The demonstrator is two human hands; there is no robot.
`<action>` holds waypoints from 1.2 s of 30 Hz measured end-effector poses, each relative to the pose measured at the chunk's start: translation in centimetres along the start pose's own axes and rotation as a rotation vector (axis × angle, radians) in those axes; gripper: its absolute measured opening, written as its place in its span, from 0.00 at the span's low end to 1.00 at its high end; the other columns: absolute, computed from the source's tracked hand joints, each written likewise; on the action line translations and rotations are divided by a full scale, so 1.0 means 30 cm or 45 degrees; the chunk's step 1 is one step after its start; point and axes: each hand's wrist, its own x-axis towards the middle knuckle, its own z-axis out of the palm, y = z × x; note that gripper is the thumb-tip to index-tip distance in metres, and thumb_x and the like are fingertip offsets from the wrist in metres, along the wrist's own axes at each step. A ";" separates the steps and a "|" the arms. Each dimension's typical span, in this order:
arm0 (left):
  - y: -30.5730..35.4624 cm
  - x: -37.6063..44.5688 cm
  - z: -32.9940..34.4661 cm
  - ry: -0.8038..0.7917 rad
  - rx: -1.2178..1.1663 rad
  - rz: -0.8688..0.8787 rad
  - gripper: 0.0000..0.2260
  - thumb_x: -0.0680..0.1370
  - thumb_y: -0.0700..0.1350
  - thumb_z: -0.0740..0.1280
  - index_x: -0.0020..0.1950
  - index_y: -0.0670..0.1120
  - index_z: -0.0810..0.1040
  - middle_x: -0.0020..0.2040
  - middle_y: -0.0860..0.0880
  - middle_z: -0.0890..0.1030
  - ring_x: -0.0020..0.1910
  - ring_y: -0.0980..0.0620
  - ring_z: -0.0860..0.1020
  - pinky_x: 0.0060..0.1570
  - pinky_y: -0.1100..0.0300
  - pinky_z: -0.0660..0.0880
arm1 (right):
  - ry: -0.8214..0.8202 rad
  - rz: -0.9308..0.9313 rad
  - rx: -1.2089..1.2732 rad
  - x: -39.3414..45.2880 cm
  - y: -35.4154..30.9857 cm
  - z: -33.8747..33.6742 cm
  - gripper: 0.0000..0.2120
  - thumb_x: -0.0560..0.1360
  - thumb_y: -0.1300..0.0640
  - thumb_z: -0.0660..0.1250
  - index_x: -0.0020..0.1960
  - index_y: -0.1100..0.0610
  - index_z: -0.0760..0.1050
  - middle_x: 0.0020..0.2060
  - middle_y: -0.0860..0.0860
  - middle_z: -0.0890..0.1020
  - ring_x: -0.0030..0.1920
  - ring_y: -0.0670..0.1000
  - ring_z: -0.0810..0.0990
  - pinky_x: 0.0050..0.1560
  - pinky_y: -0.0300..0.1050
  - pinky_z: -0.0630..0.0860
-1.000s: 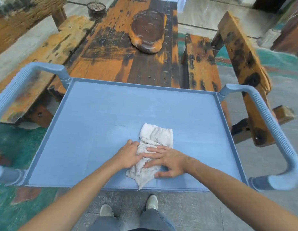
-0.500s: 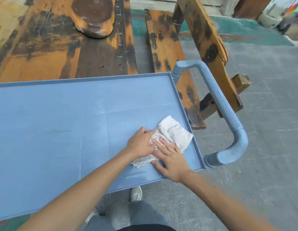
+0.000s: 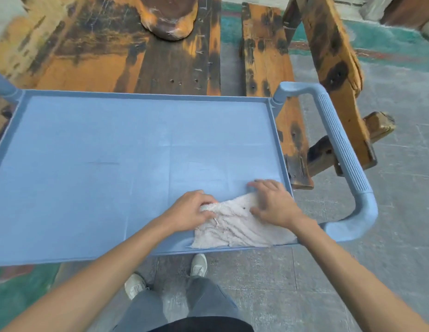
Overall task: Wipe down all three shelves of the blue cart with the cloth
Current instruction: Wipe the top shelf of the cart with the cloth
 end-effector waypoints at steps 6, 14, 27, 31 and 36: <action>-0.052 -0.175 -0.043 0.109 -0.106 -0.083 0.12 0.78 0.45 0.69 0.61 0.51 0.80 0.53 0.47 0.78 0.55 0.48 0.77 0.59 0.55 0.71 | -0.116 -0.079 0.143 0.011 -0.001 0.026 0.16 0.71 0.41 0.77 0.47 0.49 0.75 0.34 0.45 0.75 0.43 0.54 0.76 0.40 0.46 0.66; -0.088 -0.535 -0.164 0.287 -0.369 -0.062 0.06 0.76 0.46 0.74 0.52 0.50 0.86 0.46 0.53 0.82 0.44 0.49 0.81 0.46 0.54 0.76 | 0.039 -0.287 0.757 -0.245 -0.195 -0.049 0.04 0.72 0.48 0.78 0.44 0.47 0.85 0.37 0.49 0.85 0.35 0.44 0.76 0.37 0.40 0.69; -0.357 -1.307 -0.025 0.461 -0.450 -0.295 0.03 0.74 0.48 0.75 0.47 0.53 0.88 0.50 0.58 0.84 0.50 0.59 0.83 0.57 0.58 0.76 | -0.366 -0.556 0.944 -0.489 -0.679 0.315 0.06 0.78 0.60 0.72 0.53 0.54 0.86 0.46 0.50 0.88 0.44 0.45 0.82 0.44 0.34 0.75; -0.480 -1.369 0.077 0.550 -0.524 -0.443 0.03 0.77 0.44 0.72 0.48 0.48 0.86 0.46 0.54 0.87 0.48 0.54 0.84 0.57 0.51 0.77 | -0.467 -0.563 0.868 -0.444 -0.756 0.494 0.06 0.81 0.58 0.69 0.55 0.56 0.84 0.42 0.45 0.85 0.41 0.43 0.79 0.44 0.35 0.72; -0.716 -1.297 0.240 0.721 -0.680 -0.527 0.04 0.79 0.43 0.69 0.46 0.47 0.82 0.43 0.48 0.84 0.44 0.54 0.82 0.50 0.49 0.76 | -0.550 -0.482 0.864 -0.285 -0.774 0.752 0.08 0.83 0.54 0.65 0.52 0.52 0.83 0.43 0.51 0.84 0.44 0.47 0.80 0.48 0.44 0.72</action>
